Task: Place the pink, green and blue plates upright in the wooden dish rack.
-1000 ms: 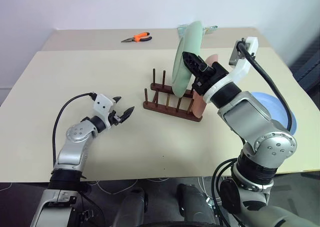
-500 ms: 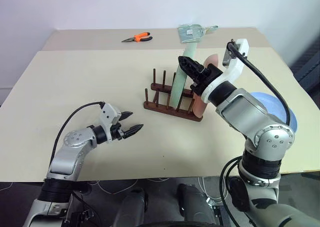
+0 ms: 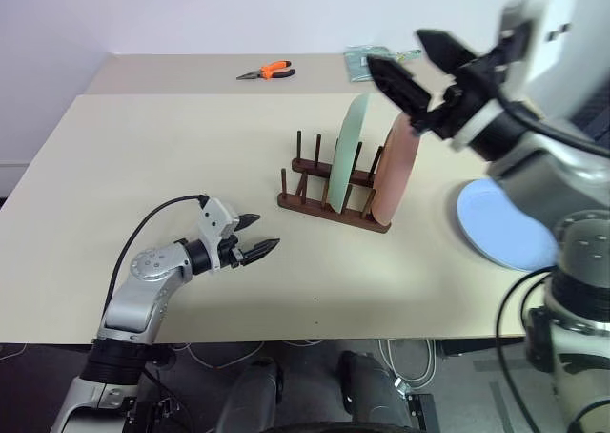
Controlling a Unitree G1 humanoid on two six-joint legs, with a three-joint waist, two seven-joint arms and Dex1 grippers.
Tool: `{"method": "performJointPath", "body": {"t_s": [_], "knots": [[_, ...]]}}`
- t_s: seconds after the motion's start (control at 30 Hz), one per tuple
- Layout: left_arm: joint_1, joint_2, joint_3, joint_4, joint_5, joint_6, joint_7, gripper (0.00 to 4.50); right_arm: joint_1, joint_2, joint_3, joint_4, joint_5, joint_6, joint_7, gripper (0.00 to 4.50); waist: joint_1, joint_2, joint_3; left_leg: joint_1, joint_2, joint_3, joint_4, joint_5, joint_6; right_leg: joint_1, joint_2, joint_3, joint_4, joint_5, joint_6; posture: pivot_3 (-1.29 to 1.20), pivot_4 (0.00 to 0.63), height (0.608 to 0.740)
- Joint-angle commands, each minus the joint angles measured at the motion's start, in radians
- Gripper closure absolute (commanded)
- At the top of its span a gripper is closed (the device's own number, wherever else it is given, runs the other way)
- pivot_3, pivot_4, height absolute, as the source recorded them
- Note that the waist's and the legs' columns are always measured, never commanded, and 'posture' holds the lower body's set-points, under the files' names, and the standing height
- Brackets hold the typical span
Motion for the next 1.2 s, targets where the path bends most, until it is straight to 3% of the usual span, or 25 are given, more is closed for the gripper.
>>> {"method": "performJointPath", "body": {"t_s": [0.03, 0.13, 0.23, 0.5, 0.6, 0.8, 0.83, 1.03, 1.17, 1.2], "knots": [[-0.017, -0.007, -0.032, -0.090, -0.022, 0.021, -0.024, 0.92, 0.183, -0.131, -0.202, 0.048, -0.110, -0.015, 0.142, 0.24, 0.006, 0.000, 0.000, 0.000, -0.001, 0.000, 0.000, 0.000, 0.001, 0.000, -0.001, 0.000, 0.000, 0.000, 0.000, 0.00, 0.150, 0.740], [-0.026, -0.011, -0.062, -0.127, -0.031, 0.041, -0.047, 0.92, 0.408, -0.198, -0.292, 0.052, -0.198, -0.011, 0.244, 0.24, 0.007, 0.001, 0.000, 0.000, -0.001, 0.002, 0.001, -0.001, 0.001, 0.001, -0.002, 0.000, -0.001, -0.001, 0.001, 0.00, 0.150, 0.740], [-0.046, -0.030, -0.107, -0.156, -0.043, 0.063, -0.070, 0.92, 0.677, -0.187, -0.296, 0.001, -0.279, 0.010, 0.306, 0.24, 0.007, 0.000, -0.001, 0.001, 0.000, 0.002, 0.000, -0.001, 0.001, 0.002, -0.002, 0.000, -0.001, -0.001, 0.001, 0.00, 0.150, 0.740], [-0.070, -0.056, -0.149, -0.170, -0.036, 0.076, -0.072, 0.92, 0.737, -0.080, -0.036, 0.138, -0.551, 0.003, 0.151, 0.24, -0.012, 0.005, 0.000, 0.003, 0.002, 0.009, 0.002, -0.001, 0.001, 0.002, -0.003, 0.000, 0.000, -0.003, 0.003, 0.00, 0.150, 0.740], [-0.071, -0.053, -0.147, -0.172, -0.036, 0.079, -0.075, 0.92, 0.704, -0.053, -0.007, 0.185, -0.598, -0.005, 0.149, 1.10, -0.006, 0.006, 0.000, 0.002, 0.001, 0.009, 0.002, -0.001, 0.002, 0.001, -0.004, 0.001, -0.001, -0.003, 0.003, 0.00, 0.150, 0.740], [-0.066, -0.046, -0.141, -0.182, -0.027, 0.078, -0.066, 0.92, 0.667, -0.042, 0.069, 0.267, -0.705, -0.070, 0.180, 4.20, 0.006, 0.006, 0.000, 0.002, 0.001, 0.009, 0.002, -0.001, 0.002, 0.001, -0.003, 0.001, 0.000, -0.002, 0.003, 0.00, 0.150, 0.740], [-0.065, -0.045, -0.138, -0.184, -0.027, 0.078, -0.064, 0.92, 0.659, -0.036, 0.070, 0.268, -0.712, -0.077, 0.183, 4.46, 0.006, 0.006, 0.000, 0.002, 0.001, 0.008, 0.003, -0.001, 0.002, 0.002, -0.003, 0.001, -0.001, -0.003, 0.003, 0.00, 0.150, 0.740], [-0.056, -0.029, -0.122, -0.186, -0.024, 0.072, -0.046, 0.92, 0.599, -0.034, 0.024, 0.198, -0.755, -0.189, 0.219, 4.46, 0.002, 0.005, 0.001, 0.002, 0.001, 0.008, 0.002, -0.001, 0.002, 0.002, -0.003, 0.000, 0.000, -0.003, 0.004, 0.00, 0.150, 0.740], [-0.061, -0.026, -0.097, -0.163, -0.017, 0.051, -0.022, 0.92, 0.482, 0.016, -0.073, 0.152, -0.703, -0.223, 0.198, 4.46, -0.003, 0.008, 0.001, 0.003, 0.001, 0.008, 0.002, -0.001, 0.002, 0.002, -0.003, 0.001, 0.001, -0.003, 0.004, 0.00, 0.150, 0.740], [-0.070, -0.025, -0.082, -0.141, -0.010, 0.036, -0.011, 0.92, 0.393, 0.055, -0.122, 0.131, -0.626, -0.203, 0.173, 4.46, 0.000, 0.007, 0.001, 0.003, 0.001, 0.008, 0.002, -0.001, 0.002, 0.002, -0.003, 0.001, 0.001, -0.003, 0.004, 0.00, 0.150, 0.740]]}}
